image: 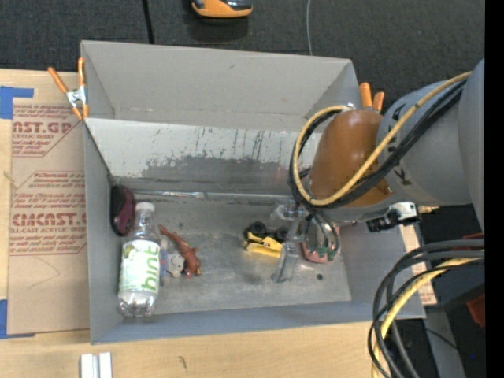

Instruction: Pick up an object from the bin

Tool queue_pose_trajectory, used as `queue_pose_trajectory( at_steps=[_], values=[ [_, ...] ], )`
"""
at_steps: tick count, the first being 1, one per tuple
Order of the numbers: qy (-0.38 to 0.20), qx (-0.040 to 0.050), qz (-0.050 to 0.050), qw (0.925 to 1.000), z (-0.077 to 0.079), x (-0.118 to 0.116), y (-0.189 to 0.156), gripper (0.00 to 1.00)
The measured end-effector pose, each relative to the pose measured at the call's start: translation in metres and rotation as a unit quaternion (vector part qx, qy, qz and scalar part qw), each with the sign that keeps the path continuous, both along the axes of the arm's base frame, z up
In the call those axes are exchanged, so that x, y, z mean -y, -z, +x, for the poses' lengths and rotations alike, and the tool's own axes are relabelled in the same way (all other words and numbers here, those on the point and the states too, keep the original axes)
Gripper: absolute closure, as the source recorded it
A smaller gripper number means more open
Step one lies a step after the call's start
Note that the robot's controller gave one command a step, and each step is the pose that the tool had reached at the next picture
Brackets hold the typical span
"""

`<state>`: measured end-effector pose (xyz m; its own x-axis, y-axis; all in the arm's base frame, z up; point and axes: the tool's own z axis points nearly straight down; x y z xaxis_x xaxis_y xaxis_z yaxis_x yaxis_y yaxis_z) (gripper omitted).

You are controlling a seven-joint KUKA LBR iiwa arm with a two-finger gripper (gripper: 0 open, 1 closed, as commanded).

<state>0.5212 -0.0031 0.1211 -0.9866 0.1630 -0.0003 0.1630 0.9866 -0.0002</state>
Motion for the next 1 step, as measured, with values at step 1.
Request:
queue_pose_trajectory(
  at_steps=[1],
  values=[
    [-0.026, 0.0017, 0.000, 0.9997, 0.0107, -0.0084, 0.0299, 0.00]
  ],
)
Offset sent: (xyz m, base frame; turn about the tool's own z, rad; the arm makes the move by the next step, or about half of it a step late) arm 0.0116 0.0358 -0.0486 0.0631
